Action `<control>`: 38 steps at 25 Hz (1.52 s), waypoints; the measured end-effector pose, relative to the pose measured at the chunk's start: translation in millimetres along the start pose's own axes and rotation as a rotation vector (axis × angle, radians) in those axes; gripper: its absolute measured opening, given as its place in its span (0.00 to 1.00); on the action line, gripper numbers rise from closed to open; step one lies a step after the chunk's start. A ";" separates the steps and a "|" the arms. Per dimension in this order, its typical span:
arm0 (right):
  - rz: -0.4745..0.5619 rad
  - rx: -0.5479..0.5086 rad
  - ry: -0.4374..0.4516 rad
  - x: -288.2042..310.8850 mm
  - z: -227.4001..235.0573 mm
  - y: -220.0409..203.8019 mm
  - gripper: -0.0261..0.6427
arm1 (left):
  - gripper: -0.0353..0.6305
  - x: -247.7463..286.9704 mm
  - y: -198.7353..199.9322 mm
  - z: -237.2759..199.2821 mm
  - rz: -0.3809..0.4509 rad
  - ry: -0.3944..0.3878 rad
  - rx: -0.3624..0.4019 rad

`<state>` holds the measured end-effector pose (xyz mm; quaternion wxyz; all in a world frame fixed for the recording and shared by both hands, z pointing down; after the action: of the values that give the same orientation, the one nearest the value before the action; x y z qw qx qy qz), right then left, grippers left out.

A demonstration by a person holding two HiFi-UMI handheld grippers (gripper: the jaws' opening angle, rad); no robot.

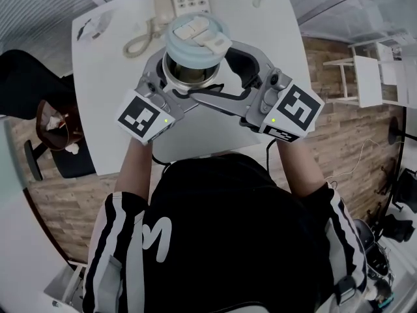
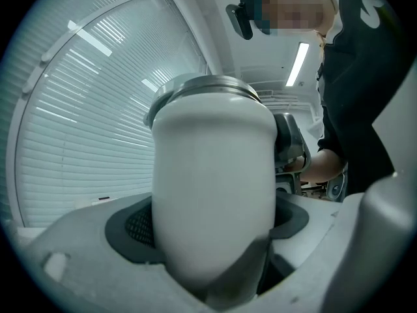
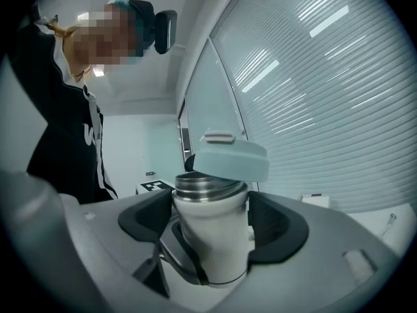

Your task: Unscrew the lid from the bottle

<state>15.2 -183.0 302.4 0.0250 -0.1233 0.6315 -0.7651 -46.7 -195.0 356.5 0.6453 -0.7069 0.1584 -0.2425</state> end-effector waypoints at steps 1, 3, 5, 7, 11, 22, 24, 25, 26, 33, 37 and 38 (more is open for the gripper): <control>-0.003 0.003 -0.003 -0.6 1.7 -1.9 0.59 | 0.73 2.2 -2.1 -0.2 -0.002 -0.002 -0.004; -0.015 0.001 -0.009 -1.9 5.3 -6.3 0.59 | 0.73 7.8 -6.3 -0.4 -0.006 -0.004 -0.008; -0.038 -0.001 -0.013 -1.1 9.4 -13.9 0.59 | 0.73 12.4 -14.0 -2.0 -0.019 -0.003 -0.007; -0.055 0.008 -0.015 -0.3 13.7 -23.7 0.59 | 0.73 15.8 -24.7 -3.5 -0.046 -0.002 -0.008; -0.056 0.039 -0.016 -0.5 22.8 -42.4 0.59 | 0.73 23.4 -44.2 -5.8 -0.092 -0.009 -0.017; -0.101 0.025 -0.017 12.8 35.1 -80.4 0.59 | 0.73 34.3 -86.5 -13.2 -0.162 -0.030 -0.045; -0.107 0.031 -0.014 13.2 36.0 -85.1 0.59 | 0.72 34.7 -91.3 -13.1 -0.178 -0.027 -0.040; -0.108 0.034 -0.012 13.2 36.3 -87.4 0.59 | 0.72 34.9 -93.6 -13.0 -0.186 -0.026 -0.037; -0.108 0.035 -0.012 13.2 36.5 -89.3 0.59 | 0.72 35.0 -95.4 -12.9 -0.192 -0.026 -0.034; -0.111 -0.008 -0.007 19.5 24.7 -86.0 0.59 | 0.73 30.3 -99.1 -10.5 -0.201 -0.019 0.005; -0.125 -0.052 -0.014 21.8 16.3 -87.2 0.59 | 0.73 26.7 -102.1 -7.1 -0.228 -0.006 0.027; -0.126 -0.051 -0.021 21.5 15.7 -87.4 0.59 | 0.73 26.7 -101.9 -6.7 -0.229 -0.005 0.028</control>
<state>8.1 -184.7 393.4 -0.0197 -0.1714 0.6415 -0.7474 -37.2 -203.1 461.3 0.6235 -0.7119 0.0716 -0.3151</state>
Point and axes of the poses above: the fingertips, and each gripper's own axes: x forward along the fingers, z to its right, y out of its top, the point moved 5 cm from there along -x, backward along the fingers, and after that the axes turned 6 degrees about -z, right-handed, at the moved point
